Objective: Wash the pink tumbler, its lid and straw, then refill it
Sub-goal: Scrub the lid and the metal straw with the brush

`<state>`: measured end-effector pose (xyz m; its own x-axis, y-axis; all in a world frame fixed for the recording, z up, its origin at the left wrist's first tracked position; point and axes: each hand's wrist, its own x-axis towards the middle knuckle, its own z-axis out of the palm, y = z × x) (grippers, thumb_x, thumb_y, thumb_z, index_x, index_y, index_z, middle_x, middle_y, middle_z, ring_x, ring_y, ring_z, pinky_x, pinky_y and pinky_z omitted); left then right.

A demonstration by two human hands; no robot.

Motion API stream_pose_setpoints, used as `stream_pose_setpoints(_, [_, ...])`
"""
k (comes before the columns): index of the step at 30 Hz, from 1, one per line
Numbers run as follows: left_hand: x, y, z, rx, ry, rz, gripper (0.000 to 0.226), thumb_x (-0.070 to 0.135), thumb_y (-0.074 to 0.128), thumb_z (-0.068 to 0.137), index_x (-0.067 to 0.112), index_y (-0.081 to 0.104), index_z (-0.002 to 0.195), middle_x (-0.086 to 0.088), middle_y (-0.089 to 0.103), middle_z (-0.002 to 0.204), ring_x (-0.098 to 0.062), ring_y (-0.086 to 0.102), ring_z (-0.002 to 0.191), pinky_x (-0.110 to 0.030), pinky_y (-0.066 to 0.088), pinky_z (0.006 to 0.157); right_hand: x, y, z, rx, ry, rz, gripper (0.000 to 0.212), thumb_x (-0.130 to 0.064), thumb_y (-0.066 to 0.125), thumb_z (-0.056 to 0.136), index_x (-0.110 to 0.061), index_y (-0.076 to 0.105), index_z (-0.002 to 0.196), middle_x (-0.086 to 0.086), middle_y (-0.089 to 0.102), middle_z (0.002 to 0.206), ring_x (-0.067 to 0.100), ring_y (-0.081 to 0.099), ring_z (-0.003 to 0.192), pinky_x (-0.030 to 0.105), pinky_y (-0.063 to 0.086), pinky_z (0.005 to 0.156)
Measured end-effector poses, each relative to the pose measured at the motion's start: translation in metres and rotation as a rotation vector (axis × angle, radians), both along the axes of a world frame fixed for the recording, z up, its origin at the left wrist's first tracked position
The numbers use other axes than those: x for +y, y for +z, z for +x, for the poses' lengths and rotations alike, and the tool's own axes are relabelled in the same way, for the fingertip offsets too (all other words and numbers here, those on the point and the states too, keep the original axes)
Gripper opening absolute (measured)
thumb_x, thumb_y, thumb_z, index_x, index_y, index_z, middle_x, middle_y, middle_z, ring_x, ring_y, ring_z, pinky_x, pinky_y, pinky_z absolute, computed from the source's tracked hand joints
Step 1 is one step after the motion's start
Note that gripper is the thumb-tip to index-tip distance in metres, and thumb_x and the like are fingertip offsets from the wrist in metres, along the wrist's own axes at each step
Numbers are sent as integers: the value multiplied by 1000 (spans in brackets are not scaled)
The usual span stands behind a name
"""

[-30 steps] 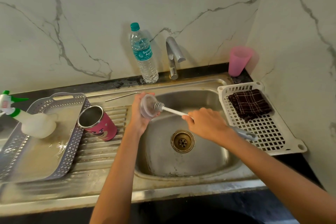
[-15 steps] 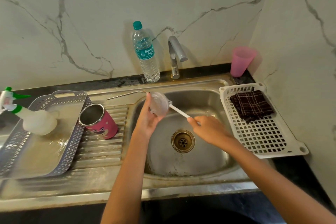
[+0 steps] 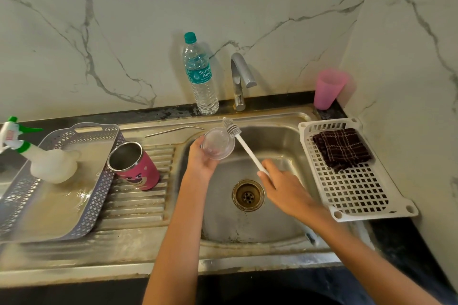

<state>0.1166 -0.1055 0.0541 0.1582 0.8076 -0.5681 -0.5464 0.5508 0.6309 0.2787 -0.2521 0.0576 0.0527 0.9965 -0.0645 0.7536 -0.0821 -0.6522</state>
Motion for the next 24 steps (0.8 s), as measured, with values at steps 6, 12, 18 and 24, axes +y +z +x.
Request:
stream_pose_setpoints(6, [-3,2,6,65,-57,-79,45,39,33,106,3,52,126,-18,63,102,-30,61,91,-41,48,70,-9,-5,-7,-209,-5,3,31,-42,22,104,-21,43,96,-3,53,61,15,48,49,28,33,51])
stream_pose_setpoints(12, [4,4,7,97,116,-25,35,28,42,104,5,49,129,-17,62,109,-30,63,98,-46,53,88,4,-3,-16,-288,-56,-19,46,-45,18,104,-15,53,99,0,59,71,20,52,59,31,35,57])
stream_pose_setpoints(18, [4,1,14,229,63,26,43,33,47,102,4,52,132,-12,65,98,-26,65,95,-44,49,102,22,1,-20,-252,-105,-23,50,-46,18,104,-13,55,100,10,65,84,30,61,76,35,39,63])
stream_pose_setpoints(24, [20,14,-4,139,192,57,37,27,41,104,7,47,135,-12,63,107,-26,65,99,-40,53,95,9,-4,-25,-227,-52,-12,48,-46,19,104,-14,54,97,8,64,78,30,62,71,35,40,60])
